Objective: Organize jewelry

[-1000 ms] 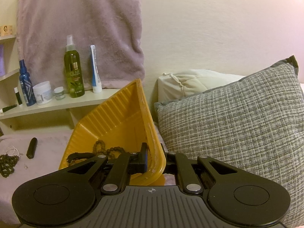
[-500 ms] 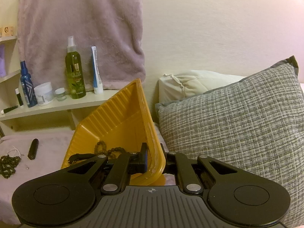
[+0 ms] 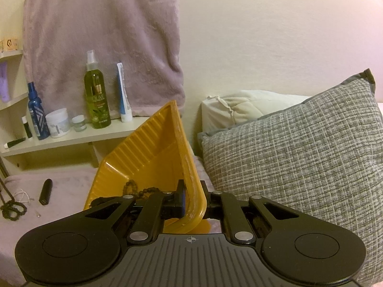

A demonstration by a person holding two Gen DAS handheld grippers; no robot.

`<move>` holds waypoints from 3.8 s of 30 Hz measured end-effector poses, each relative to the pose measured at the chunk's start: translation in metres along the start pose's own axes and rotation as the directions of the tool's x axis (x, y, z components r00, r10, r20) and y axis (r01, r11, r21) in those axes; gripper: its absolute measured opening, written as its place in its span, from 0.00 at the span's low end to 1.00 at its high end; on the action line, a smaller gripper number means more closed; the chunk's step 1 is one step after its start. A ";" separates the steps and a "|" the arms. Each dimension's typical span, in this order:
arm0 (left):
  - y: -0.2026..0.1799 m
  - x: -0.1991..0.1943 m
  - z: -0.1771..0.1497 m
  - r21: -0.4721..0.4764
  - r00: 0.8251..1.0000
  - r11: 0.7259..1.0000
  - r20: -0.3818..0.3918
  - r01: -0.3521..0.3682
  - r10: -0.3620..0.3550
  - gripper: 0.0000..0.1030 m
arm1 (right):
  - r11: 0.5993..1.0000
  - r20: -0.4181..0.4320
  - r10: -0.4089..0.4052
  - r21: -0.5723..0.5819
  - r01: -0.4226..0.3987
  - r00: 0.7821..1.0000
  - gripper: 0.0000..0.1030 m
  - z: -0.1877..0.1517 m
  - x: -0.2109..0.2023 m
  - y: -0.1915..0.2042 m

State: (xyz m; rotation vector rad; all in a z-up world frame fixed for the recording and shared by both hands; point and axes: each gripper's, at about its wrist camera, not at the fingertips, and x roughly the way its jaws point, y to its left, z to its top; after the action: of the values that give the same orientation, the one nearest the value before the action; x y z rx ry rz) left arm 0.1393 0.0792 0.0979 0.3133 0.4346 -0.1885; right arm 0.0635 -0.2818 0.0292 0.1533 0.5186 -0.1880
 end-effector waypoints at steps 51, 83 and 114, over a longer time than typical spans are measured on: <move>-0.176 -0.025 0.202 0.214 0.889 0.918 0.250 0.335 -0.383 0.06 | 1.000 0.007 0.014 0.024 -0.014 1.000 0.10 0.001 -0.002 0.000; -0.249 0.074 0.109 0.146 0.864 0.854 -0.144 0.500 -0.482 0.07 | 1.000 0.006 0.014 0.027 -0.014 1.000 0.10 0.001 -0.001 0.002; -0.030 0.044 0.014 -0.162 0.987 0.979 -0.076 0.127 -0.140 0.67 | 1.000 0.008 0.007 0.028 -0.008 1.000 0.10 0.000 -0.002 0.002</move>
State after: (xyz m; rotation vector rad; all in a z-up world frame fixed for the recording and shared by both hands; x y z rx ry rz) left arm 0.1769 0.0419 0.0829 0.1378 0.5547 -0.2711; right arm 0.0623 -0.2797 0.0298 0.1815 0.5077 -0.1885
